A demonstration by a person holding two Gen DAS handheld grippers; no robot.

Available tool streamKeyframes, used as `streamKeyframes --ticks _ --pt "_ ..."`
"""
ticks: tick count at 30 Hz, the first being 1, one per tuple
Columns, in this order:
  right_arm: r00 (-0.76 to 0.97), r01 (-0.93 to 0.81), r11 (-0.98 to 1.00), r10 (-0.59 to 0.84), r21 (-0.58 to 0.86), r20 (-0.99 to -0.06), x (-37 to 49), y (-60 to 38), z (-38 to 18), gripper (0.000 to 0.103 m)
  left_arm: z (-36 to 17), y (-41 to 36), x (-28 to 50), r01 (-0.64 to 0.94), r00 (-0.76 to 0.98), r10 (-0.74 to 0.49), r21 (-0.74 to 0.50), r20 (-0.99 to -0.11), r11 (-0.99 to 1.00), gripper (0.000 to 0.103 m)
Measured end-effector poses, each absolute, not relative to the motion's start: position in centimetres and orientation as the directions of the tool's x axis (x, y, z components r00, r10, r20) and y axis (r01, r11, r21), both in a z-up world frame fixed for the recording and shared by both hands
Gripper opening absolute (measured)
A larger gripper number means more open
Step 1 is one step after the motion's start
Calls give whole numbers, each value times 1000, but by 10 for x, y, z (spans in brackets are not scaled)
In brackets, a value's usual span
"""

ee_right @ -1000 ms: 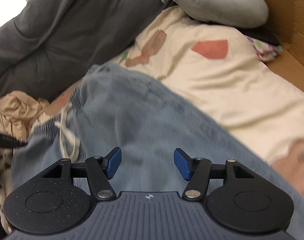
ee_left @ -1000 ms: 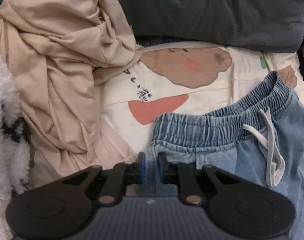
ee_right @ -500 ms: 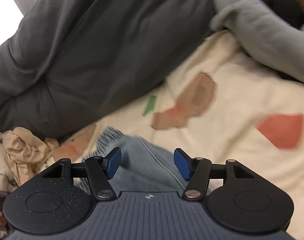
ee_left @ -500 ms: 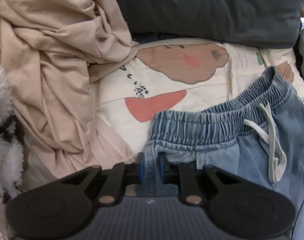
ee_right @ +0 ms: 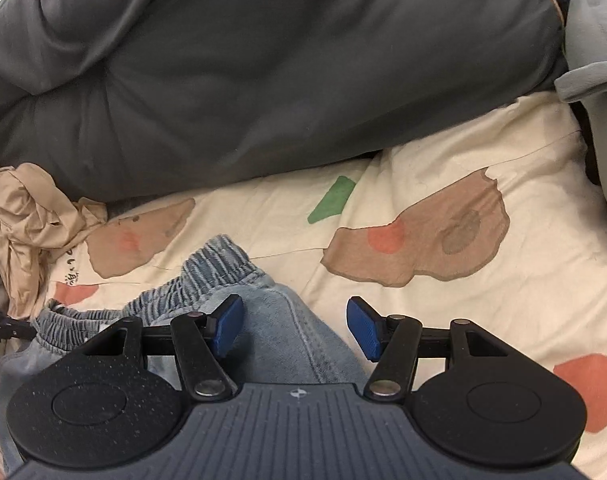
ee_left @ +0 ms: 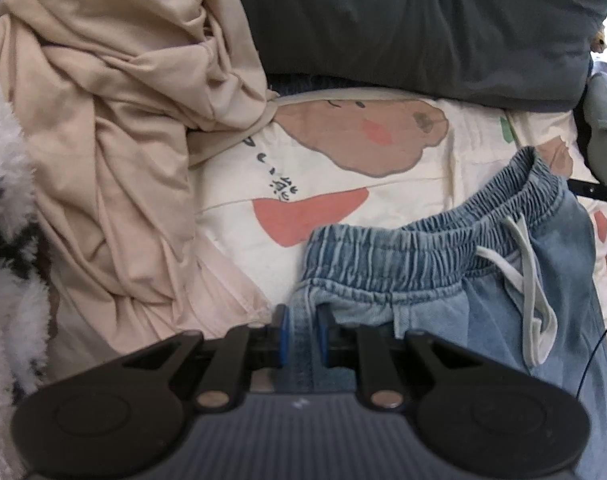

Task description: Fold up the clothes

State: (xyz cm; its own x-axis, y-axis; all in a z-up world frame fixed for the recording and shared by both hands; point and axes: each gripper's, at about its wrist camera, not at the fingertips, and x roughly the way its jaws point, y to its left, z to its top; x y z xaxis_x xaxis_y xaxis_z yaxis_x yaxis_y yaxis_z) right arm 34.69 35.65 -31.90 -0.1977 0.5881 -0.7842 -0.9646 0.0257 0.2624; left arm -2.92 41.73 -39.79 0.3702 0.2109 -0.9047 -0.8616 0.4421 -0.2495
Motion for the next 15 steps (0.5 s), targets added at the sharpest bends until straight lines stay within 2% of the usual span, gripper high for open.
streamKeyframes --ticks 4,15 --pt "-219 -962 8 578 274 -786 345 369 -323 64 -397 417 -30 -855 377 212 -251 -902 453 15" --pt "-157 -981 -173 419 91 -894 320 393 -345 56 -401 415 -26 -850 378 205 -250 -903 464 15"
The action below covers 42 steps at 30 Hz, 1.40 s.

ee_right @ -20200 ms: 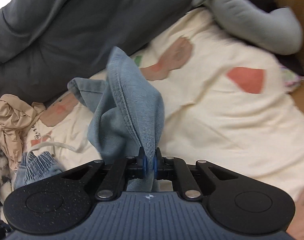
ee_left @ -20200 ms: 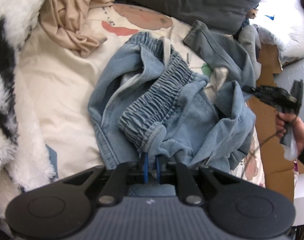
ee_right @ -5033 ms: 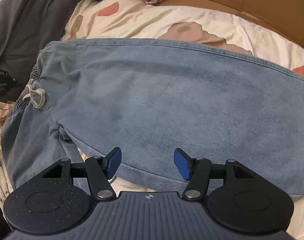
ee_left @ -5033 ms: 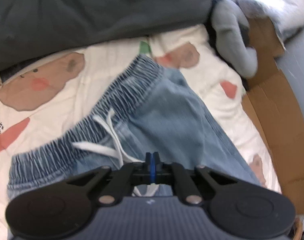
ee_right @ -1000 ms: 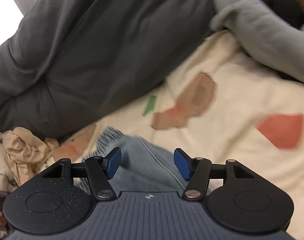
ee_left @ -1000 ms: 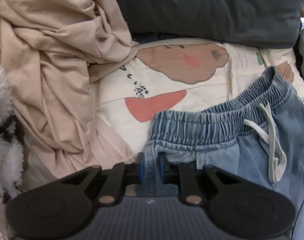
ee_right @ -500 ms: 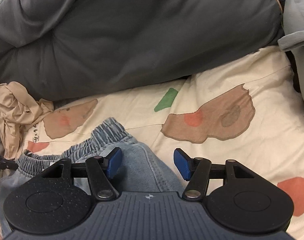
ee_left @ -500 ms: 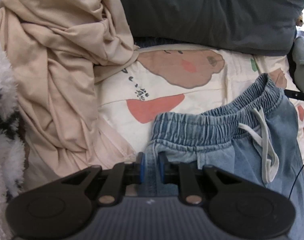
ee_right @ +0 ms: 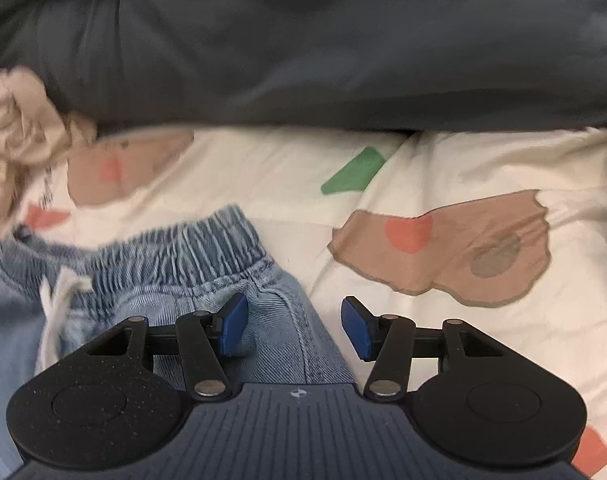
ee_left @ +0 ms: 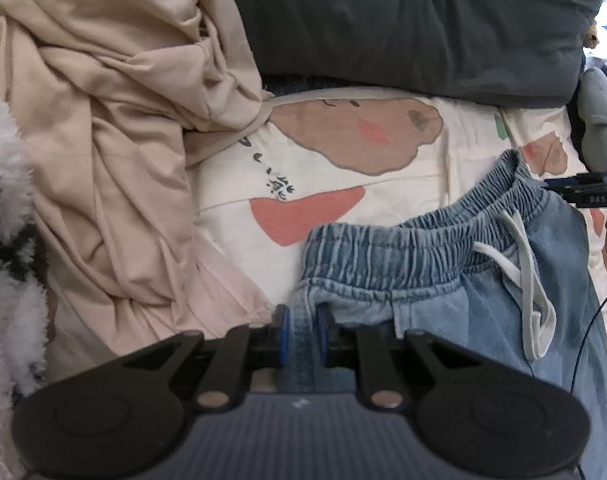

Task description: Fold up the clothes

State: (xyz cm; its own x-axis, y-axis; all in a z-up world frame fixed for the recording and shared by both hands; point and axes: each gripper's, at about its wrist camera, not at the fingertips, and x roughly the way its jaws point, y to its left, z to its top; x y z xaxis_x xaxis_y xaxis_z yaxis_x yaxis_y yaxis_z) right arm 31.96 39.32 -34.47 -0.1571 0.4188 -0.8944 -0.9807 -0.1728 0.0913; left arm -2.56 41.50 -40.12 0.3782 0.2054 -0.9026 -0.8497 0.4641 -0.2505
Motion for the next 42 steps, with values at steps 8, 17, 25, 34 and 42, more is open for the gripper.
streamKeyframes --ticks 8,17,25,34,42 --pt "-147 -953 -301 358 35 -922 305 404 -357 42 -414 419 -16 -830 384 160 -264 -909 492 30" --pt "-64 -937 -339 414 -89 -908 298 389 -335 9 -417 414 -11 -820 409 183 -271 -894 505 14" --pt "17 -959 -231 526 -162 -850 312 374 -294 2 -366 408 -11 -819 459 348 -238 -817 523 11" --pt "116 -966 -114 605 -230 -787 326 381 -262 2 -325 422 14 -824 473 469 -185 -746 536 11" --pt "146 -962 -85 646 -260 -749 318 408 -240 2 -311 450 14 -849 456 535 -167 -712 502 11"
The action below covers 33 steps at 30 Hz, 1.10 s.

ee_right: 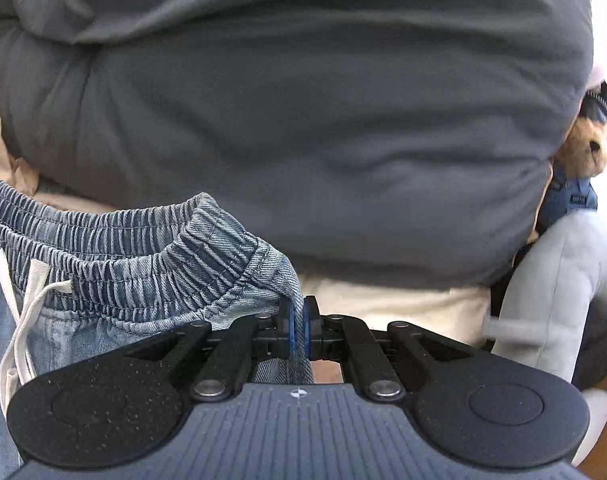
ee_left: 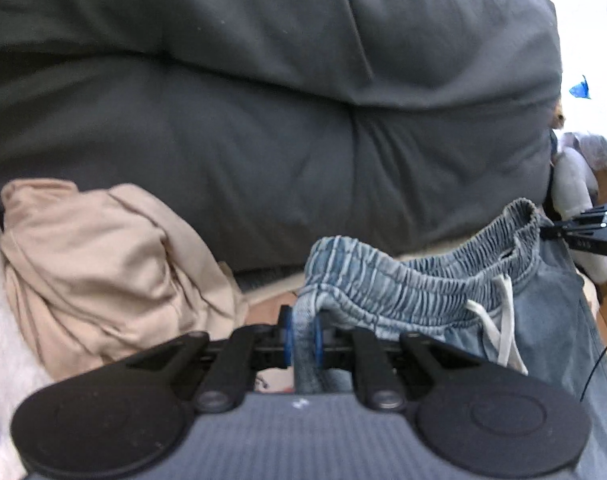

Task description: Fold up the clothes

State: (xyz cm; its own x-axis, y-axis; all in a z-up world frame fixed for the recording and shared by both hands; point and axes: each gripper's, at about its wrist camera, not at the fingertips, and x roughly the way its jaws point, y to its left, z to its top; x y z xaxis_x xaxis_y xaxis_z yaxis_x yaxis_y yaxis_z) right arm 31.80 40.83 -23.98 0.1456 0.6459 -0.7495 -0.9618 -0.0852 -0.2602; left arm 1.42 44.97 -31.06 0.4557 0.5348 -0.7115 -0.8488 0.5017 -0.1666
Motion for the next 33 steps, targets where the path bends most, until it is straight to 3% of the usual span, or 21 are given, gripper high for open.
streamKeyframes --ticks 7,13,20,23,27,29,30,33 --pt "168 -960 -63 651 -273 -741 312 436 -234 2 -312 471 15 -858 447 559 -156 -698 490 11" --pt "171 -966 -64 575 -252 -800 315 462 -268 3 -356 492 24 -877 406 495 -176 -768 446 11" --pt "164 -972 -65 502 -226 -849 325 485 -297 5 -387 504 31 -883 390 477 -172 -788 437 11" --pt "142 -983 -31 484 -178 -863 331 488 -306 9 -402 514 35 -890 359 415 -172 -836 422 14" --pt "121 -989 -9 517 -147 -848 338 475 -294 26 -393 510 38 -888 324 383 -137 -865 440 24" --pt "110 -987 -35 552 -155 -826 340 461 -281 35 -382 502 38 -882 332 396 -133 -856 452 41" --pt "112 -987 -35 567 -160 -816 343 452 -276 43 -377 497 37 -881 336 405 -132 -850 455 44" --pt "116 -987 -19 606 -160 -787 353 426 -261 46 -364 481 41 -877 330 443 -98 -834 470 46"
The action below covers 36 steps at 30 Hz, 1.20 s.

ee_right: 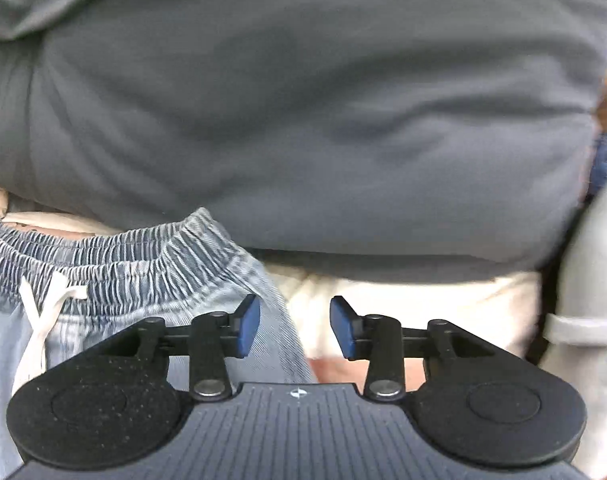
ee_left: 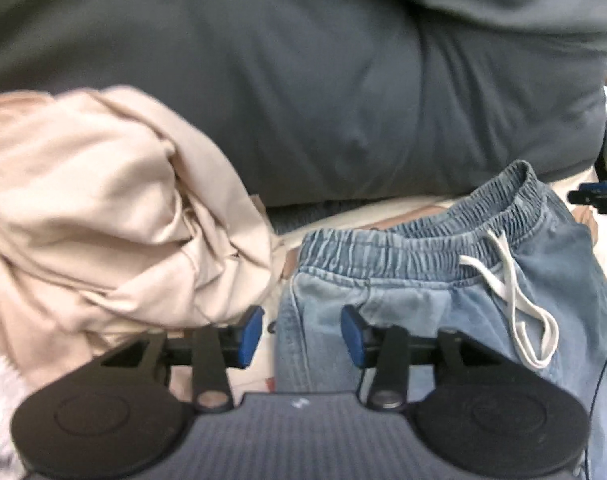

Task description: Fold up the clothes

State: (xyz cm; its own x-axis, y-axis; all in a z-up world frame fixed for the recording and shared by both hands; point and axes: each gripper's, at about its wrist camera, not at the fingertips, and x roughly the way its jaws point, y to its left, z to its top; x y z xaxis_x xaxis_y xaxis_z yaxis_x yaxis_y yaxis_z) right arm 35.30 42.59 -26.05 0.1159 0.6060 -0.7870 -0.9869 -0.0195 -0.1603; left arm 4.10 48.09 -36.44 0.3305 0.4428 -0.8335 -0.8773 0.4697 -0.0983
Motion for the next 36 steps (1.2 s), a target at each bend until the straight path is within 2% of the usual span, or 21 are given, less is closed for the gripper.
streamKeyframes --ticks 7,15,29,36 --pt "83 -995 7 640 -102 -764 384 359 -236 46 -345 462 81 -805 425 457 -97 -781 585 46" --pt "122 -992 74 621 -97 -774 398 292 -253 46 -330 434 144 -739 468 399 -102 -789 666 46" --pt "261 -907 420 587 13 -767 452 93 -238 46 -296 389 296 -548 487 266 -54 -832 835 47" --pt "359 -801 597 534 40 -765 472 -13 -237 46 -291 346 368 -443 446 242 23 -862 896 50"
